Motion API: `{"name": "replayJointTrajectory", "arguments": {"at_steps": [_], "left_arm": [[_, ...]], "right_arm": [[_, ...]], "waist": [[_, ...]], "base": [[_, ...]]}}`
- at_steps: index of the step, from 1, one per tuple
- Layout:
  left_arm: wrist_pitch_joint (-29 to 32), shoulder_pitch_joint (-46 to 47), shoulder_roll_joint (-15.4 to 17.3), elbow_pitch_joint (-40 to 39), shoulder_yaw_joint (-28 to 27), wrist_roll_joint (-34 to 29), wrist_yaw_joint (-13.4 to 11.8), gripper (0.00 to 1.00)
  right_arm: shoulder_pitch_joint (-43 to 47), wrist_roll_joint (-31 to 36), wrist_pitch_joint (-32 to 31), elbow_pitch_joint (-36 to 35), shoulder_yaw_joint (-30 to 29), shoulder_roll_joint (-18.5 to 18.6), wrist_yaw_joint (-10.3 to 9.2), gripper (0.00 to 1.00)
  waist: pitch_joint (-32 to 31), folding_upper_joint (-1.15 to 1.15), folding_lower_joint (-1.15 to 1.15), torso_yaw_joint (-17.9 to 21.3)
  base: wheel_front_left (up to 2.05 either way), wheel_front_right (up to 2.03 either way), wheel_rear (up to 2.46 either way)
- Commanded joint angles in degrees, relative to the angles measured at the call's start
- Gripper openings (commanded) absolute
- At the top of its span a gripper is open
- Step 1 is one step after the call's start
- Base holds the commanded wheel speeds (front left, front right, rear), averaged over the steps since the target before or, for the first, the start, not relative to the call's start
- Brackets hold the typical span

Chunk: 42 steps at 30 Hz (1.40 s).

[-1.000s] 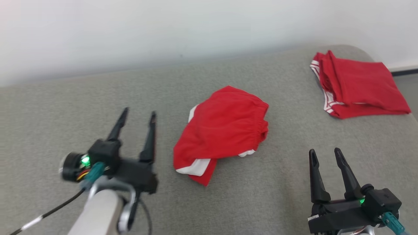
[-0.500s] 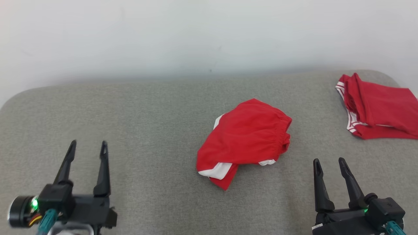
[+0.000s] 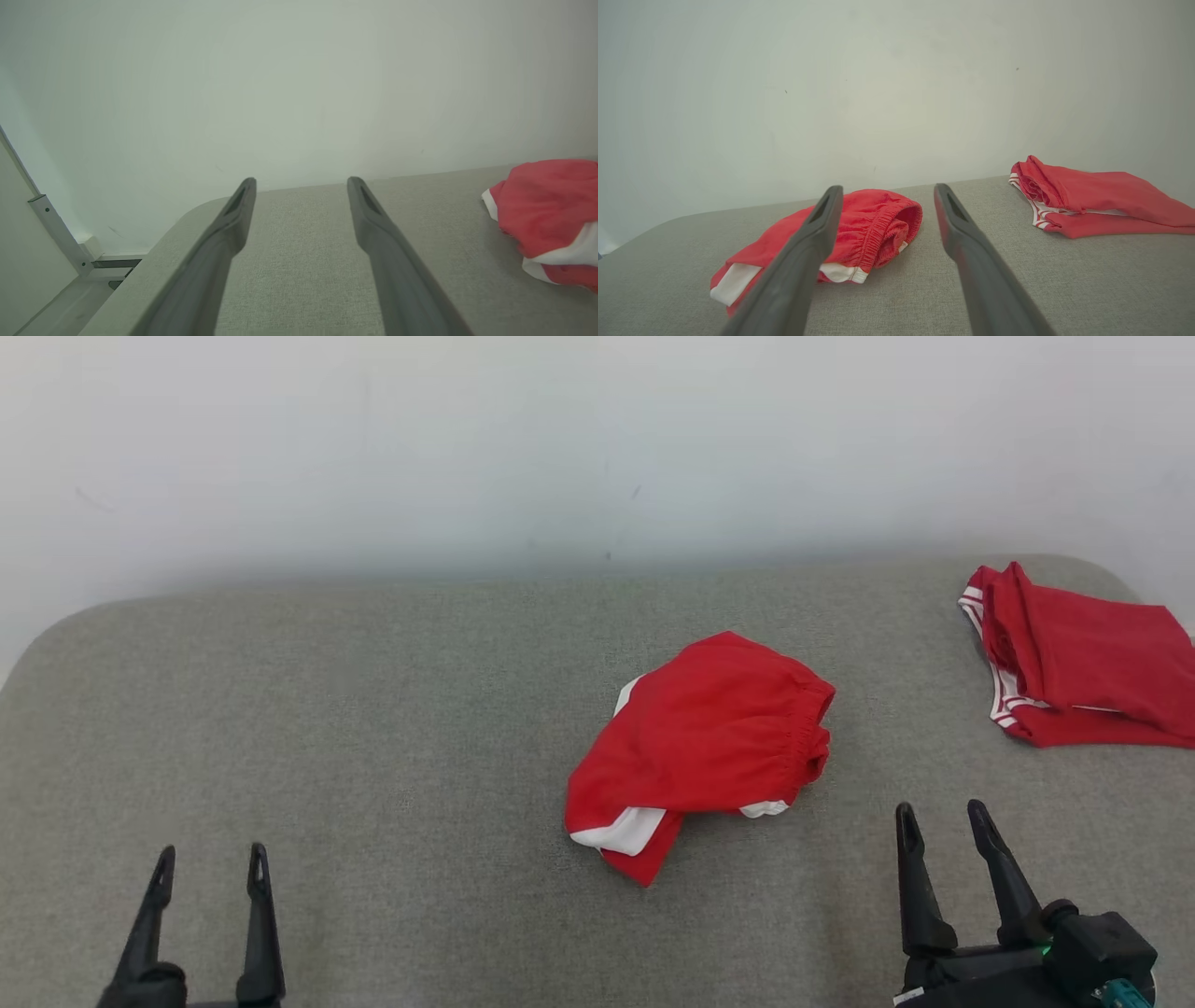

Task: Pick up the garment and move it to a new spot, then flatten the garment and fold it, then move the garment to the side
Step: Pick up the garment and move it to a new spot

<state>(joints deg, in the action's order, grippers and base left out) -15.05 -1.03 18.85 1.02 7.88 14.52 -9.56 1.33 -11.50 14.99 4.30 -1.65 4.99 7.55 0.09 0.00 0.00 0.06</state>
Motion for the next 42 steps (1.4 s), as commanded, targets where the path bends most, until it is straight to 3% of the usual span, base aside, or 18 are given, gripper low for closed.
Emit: {"name": "replayJointTrajectory", "arguments": {"at_steps": [1,10,22,32,42], "left_arm": [[-0.1,-1.5,-0.2,-0.2,-0.3,-1.2,0.0,1.0],[-0.2,-4.0,-1.9,-1.6,-3.0,-3.1,0.5,1.0],[-0.2,-6.3,-4.6,-1.5,-7.0,-4.8,3.5,1.0],[-0.2,-5.6,-6.2,-0.7,-7.7,-6.9,5.5,1.0],[-0.2,-5.4,-5.8,0.2,-6.9,-8.7,8.4,1.0]], "right_arm": [[0.4,-0.3,0.3,0.1,-0.2,0.2,-0.16,1.0],[0.8,-0.4,0.3,0.5,-0.5,0.4,-0.16,1.0],[1.9,-0.1,0.3,1.6,-0.7,-0.3,-0.16,1.0],[3.0,-0.5,0.3,2.2,0.2,-0.7,-0.16,1.0],[3.2,-0.6,0.3,2.6,0.1,-0.9,-0.16,1.0]], "waist": [[-0.1,0.0,0.0,0.1],[-0.6,0.0,0.0,-0.1],[-1.1,0.0,0.0,-0.3],[-1.0,0.0,0.0,-0.1],[-1.1,0.0,0.0,0.0]], "base": [[0.0,0.0,0.0],[0.0,0.0,0.0],[0.0,0.0,0.0],[0.0,0.0,0.0],[0.0,0.0,0.0]]}}
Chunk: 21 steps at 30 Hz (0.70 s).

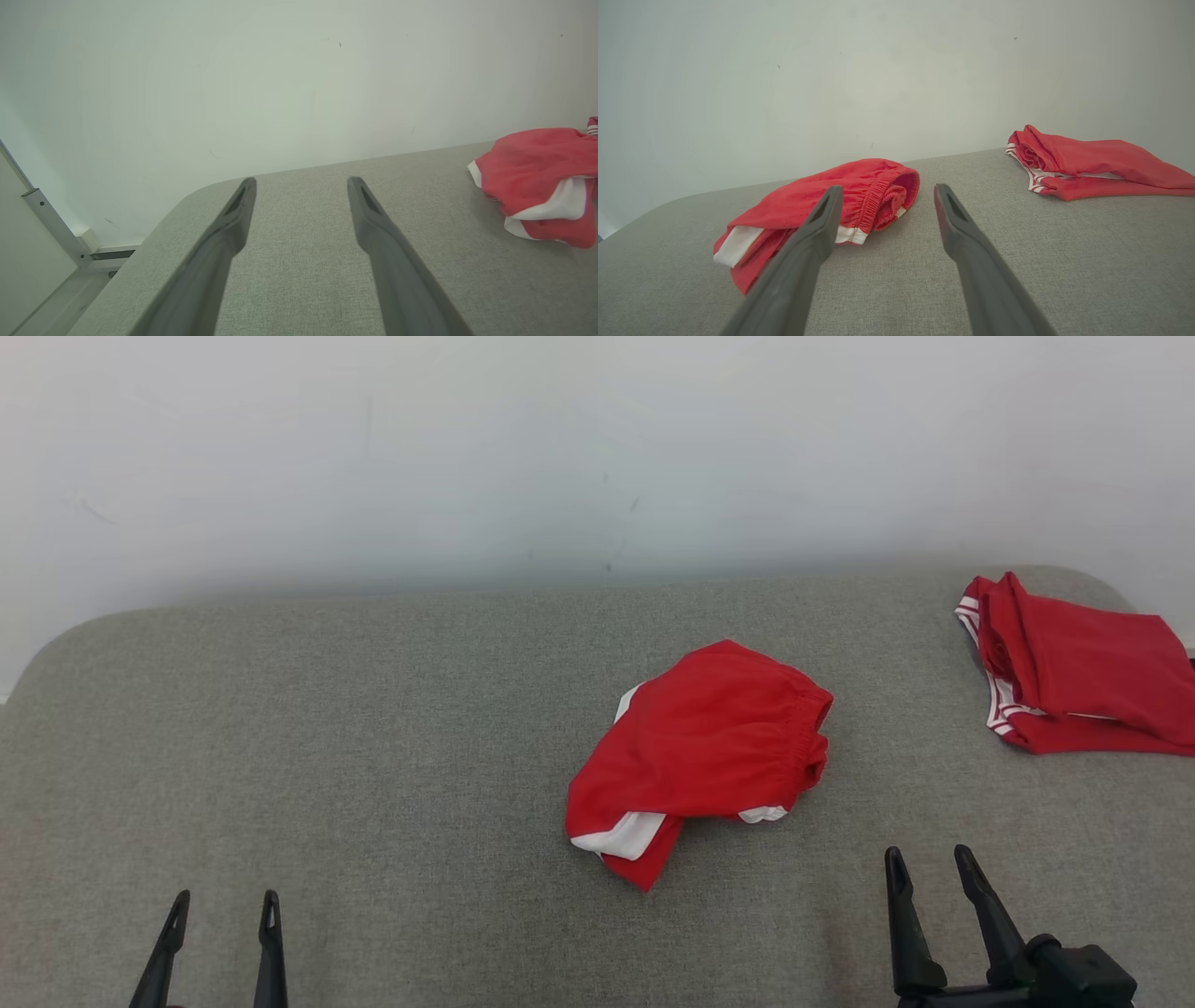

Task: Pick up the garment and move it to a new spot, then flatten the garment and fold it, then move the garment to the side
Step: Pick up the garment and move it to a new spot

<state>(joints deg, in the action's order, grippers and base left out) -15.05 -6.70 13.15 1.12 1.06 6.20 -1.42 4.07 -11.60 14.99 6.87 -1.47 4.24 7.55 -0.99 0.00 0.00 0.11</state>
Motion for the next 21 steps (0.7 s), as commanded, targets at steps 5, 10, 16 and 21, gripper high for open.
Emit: {"name": "replayJointTrajectory", "arguments": {"at_steps": [5,10,16,21], "left_arm": [[-0.2,0.3,-0.2,0.0,0.0,-0.3,1.4,1.0],[-0.2,0.2,-0.6,0.2,-0.2,-0.6,2.2,1.0],[-0.2,0.2,-0.9,0.5,-0.6,-0.8,2.8,1.0],[-0.2,0.2,-1.2,0.6,-0.9,-1.0,3.3,1.0]], "right_arm": [[0.6,-0.5,0.3,0.1,0.0,-0.2,-0.16,1.0],[0.7,-0.5,0.3,0.0,0.0,-0.2,-0.16,1.0],[0.7,-0.4,0.3,0.1,0.0,-0.2,-0.16,1.0],[0.6,-0.5,0.3,0.3,0.1,-0.2,-0.16,1.0]], "waist": [[-0.1,0.0,0.0,-0.1],[-0.1,0.0,0.0,-0.2],[0.0,0.0,0.0,-0.3],[0.1,0.0,0.0,-0.3]], "base": [[0.0,0.0,0.0],[0.0,0.0,0.0],[0.0,0.0,0.0],[0.0,0.0,0.0]]}}
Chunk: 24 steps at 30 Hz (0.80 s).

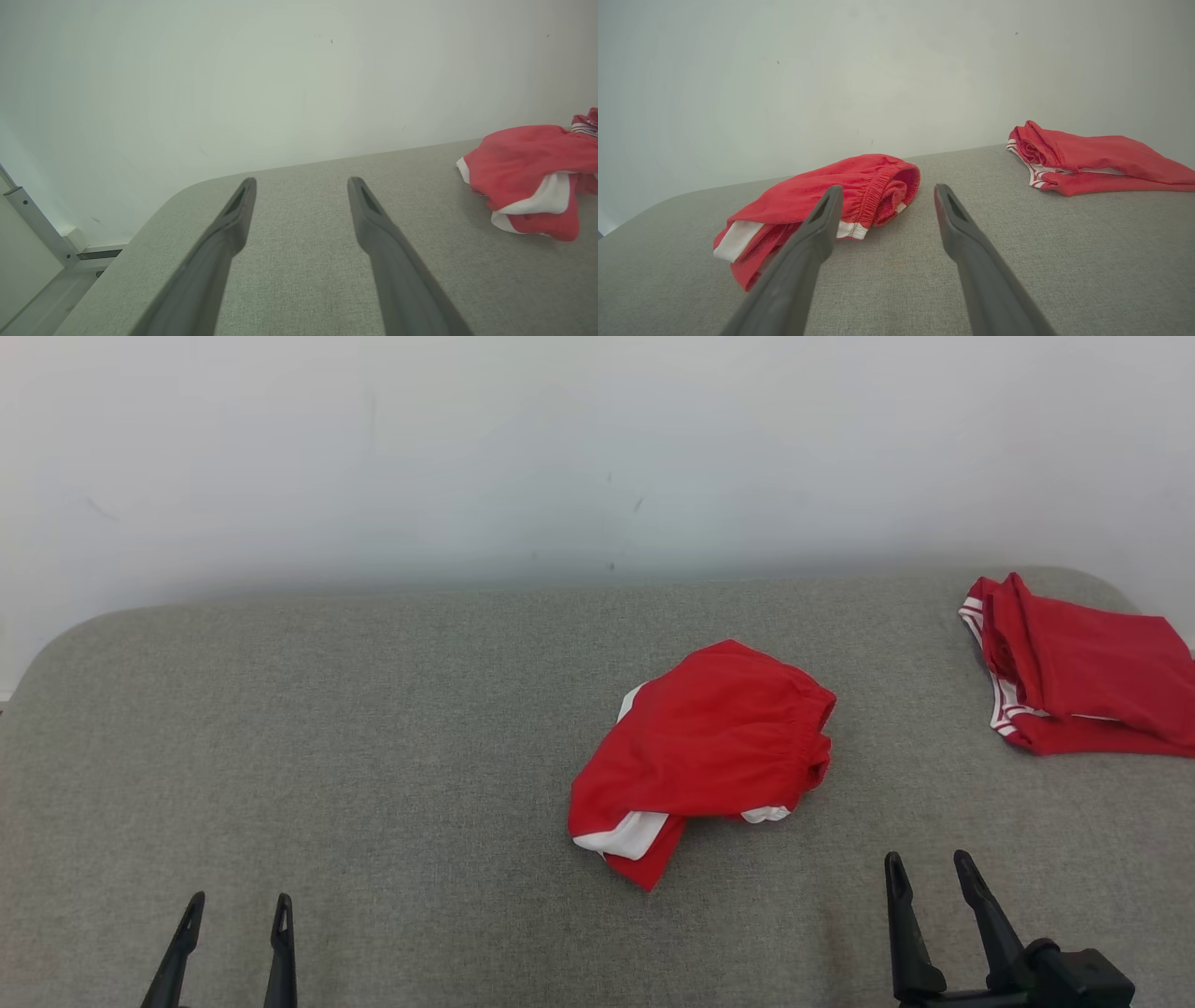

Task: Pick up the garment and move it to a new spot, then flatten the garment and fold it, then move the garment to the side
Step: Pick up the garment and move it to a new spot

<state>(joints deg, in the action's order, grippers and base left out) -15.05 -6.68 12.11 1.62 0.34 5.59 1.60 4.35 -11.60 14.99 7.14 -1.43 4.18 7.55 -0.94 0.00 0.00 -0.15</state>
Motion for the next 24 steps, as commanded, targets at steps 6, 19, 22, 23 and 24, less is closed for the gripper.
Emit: {"name": "replayJointTrajectory", "arguments": {"at_steps": [6,19,22,23,24], "left_arm": [[-0.2,0.2,-0.5,0.3,-0.5,-0.7,0.5,1.0],[-0.2,0.3,-1.2,0.6,-1.0,-1.4,1.0,1.0],[-0.2,0.4,-1.3,0.7,-1.1,-1.5,1.1,1.0],[-0.2,0.4,-1.3,0.7,-1.1,-1.5,1.1,1.0],[-0.2,0.4,-1.4,0.7,-1.1,-1.5,1.2,1.0]], "right_arm": [[0.3,-0.6,0.3,0.3,0.2,-0.1,-0.16,1.0],[0.2,-0.5,0.3,0.5,0.2,0.1,-0.16,1.0],[0.2,-0.6,0.3,0.6,0.3,0.1,-0.16,1.0],[0.2,-0.6,0.3,0.6,0.3,0.1,-0.16,1.0],[0.2,-0.6,0.3,0.6,0.3,0.1,-0.16,1.0]], "waist": [[0.1,0.0,0.0,0.0],[0.3,0.0,0.0,-0.2],[0.4,0.0,0.0,-0.3],[0.4,0.0,0.0,-0.3],[0.4,0.0,0.0,-0.3]], "base": [[0.0,0.0,0.0],[0.0,0.0,0.0],[0.0,0.0,0.0],[0.0,0.0,0.0],[0.0,0.0,0.0]]}}
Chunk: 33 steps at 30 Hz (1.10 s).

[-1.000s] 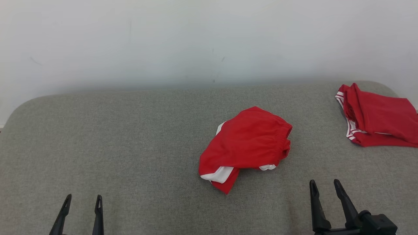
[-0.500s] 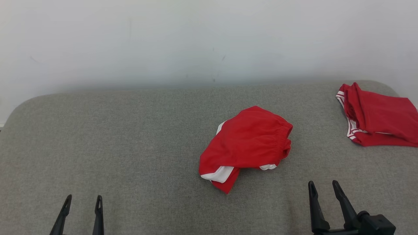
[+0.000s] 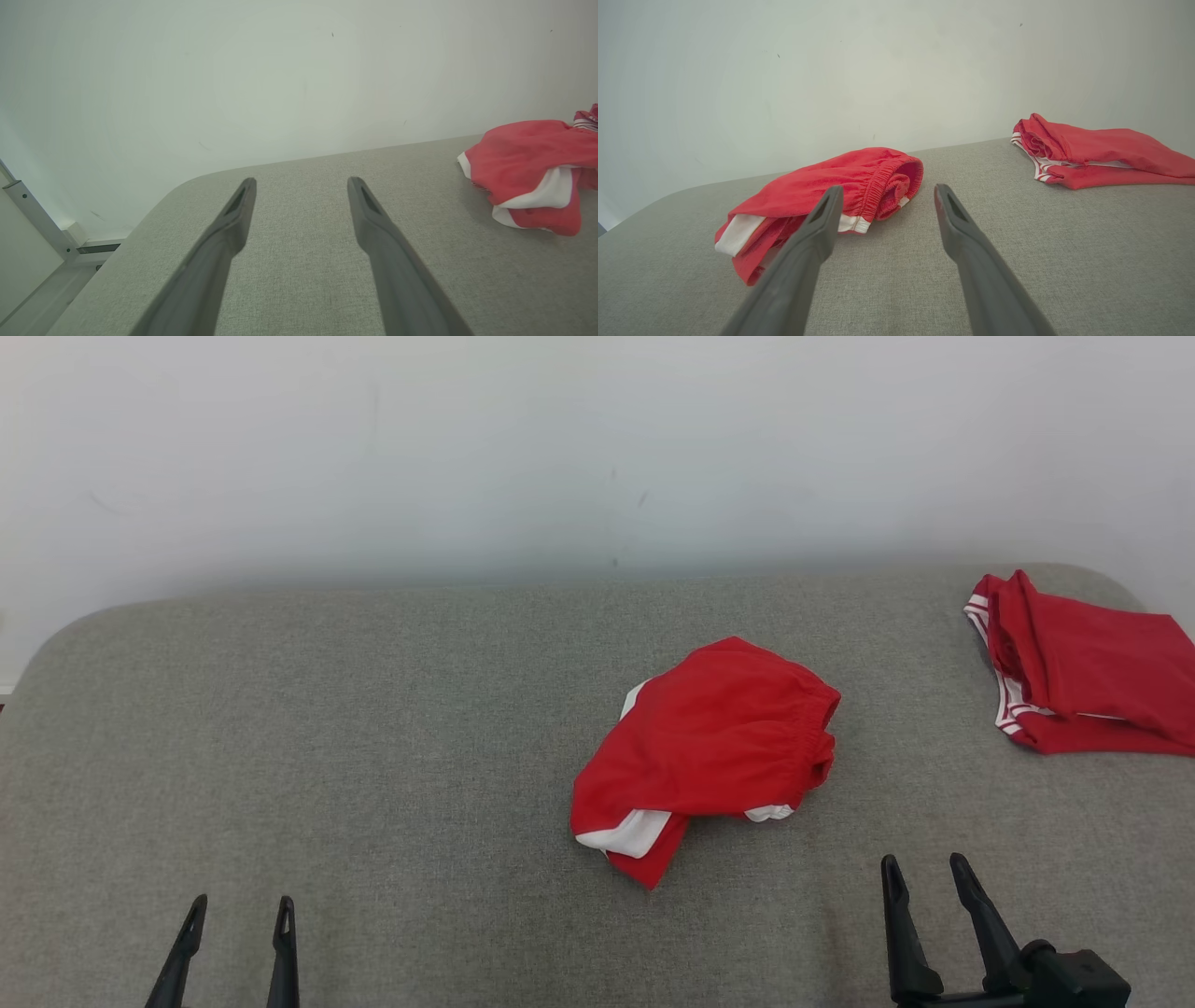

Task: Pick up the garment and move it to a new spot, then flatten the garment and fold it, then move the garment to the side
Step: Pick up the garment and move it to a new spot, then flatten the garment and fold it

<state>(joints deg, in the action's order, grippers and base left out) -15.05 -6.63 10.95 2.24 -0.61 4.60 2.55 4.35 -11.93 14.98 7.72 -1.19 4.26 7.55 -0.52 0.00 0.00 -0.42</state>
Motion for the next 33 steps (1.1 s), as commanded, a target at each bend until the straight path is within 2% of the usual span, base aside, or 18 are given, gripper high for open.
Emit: {"name": "replayJointTrajectory", "arguments": {"at_steps": [1,29,33], "left_arm": [[-0.2,0.4,-0.2,0.2,-0.2,-0.6,0.2,1.0],[-0.2,1.0,-1.8,0.5,-0.9,-0.9,0.7,1.0],[-0.2,1.3,-2.3,-0.3,-1.4,-0.9,0.1,1.0]], "right_arm": [[0.2,-0.3,0.3,0.1,0.1,0.1,-0.16,1.0],[-0.3,-0.7,0.3,0.9,0.2,0.3,-0.16,1.0],[-1.1,-0.7,0.3,1.6,1.0,0.6,-0.16,1.0]], "waist": [[0.0,0.0,0.0,0.0],[0.1,0.0,0.0,0.1],[0.3,0.0,0.0,0.1]], "base": [[0.0,0.0,0.0],[0.0,0.0,0.0],[0.0,0.0,0.0]]}}
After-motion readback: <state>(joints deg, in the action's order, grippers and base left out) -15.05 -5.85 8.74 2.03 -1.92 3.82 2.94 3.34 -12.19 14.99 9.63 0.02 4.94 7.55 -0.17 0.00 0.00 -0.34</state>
